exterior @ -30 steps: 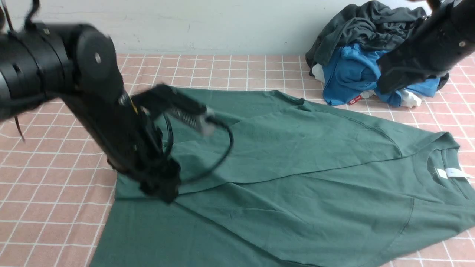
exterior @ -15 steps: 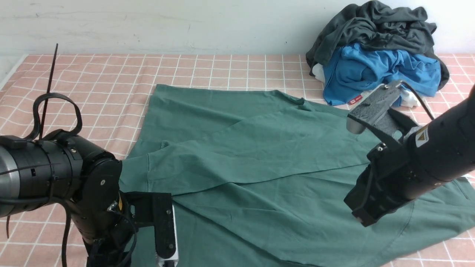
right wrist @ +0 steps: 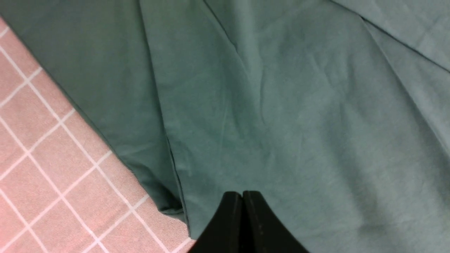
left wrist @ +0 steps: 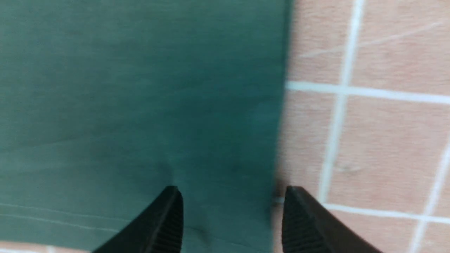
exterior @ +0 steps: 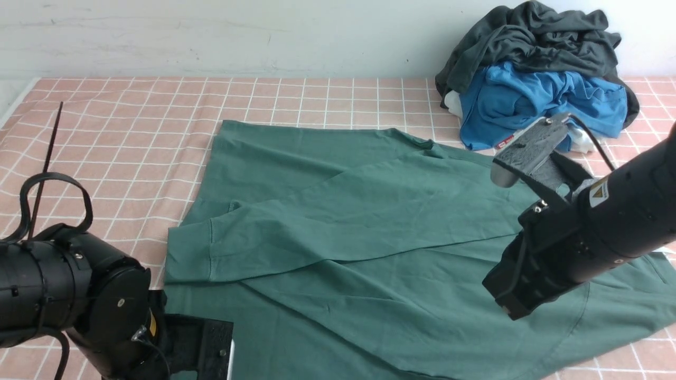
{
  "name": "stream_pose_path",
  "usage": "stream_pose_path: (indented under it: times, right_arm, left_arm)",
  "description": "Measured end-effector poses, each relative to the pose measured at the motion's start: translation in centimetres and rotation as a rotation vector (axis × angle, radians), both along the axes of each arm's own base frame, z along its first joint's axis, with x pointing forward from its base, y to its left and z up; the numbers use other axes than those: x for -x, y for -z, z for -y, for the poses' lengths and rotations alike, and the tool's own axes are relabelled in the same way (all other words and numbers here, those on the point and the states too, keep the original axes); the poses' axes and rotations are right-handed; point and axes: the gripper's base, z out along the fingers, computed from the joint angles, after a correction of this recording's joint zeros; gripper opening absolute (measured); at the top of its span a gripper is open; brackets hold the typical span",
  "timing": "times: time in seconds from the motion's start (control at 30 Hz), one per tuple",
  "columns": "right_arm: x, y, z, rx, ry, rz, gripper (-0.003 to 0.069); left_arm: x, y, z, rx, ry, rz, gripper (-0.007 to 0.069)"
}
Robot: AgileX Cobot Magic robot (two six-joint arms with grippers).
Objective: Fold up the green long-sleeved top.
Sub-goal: Use both arms simultaneously to clamp the lower edge of the clothing fabric
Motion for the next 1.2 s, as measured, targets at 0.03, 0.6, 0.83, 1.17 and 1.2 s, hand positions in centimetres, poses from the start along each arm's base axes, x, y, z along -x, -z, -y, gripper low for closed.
stream_pose_path:
  times: [0.03,0.6,0.83,1.17,1.2]
  right_arm:
    - [0.0,0.0,0.0,-0.004,0.001,-0.001,-0.0013]
    - [0.7,-1.2,0.0,-0.011,-0.083,0.084,-0.0013]
    - [4.0,-4.9,0.6,0.052,-0.318,0.311,-0.0013]
    - [3.1,6.3,2.6,0.443,-0.457,0.008,0.0179]
    - [3.0,7.7,2.8,0.473,-0.477,-0.004,0.0235]
  left_arm:
    - [-0.2,0.0,0.0,-0.003,0.007,0.013,0.0351]
    - [0.5,-2.0,-0.5,0.017,-0.092,0.074,0.0004]
    - [1.6,-5.4,-1.6,0.141,-0.511,0.213,-0.0001]
    - [1.7,-6.0,-3.5,0.150,-0.773,0.238,-0.0001]
    - [1.7,-6.0,-3.5,0.160,-0.780,0.236,-0.0001]
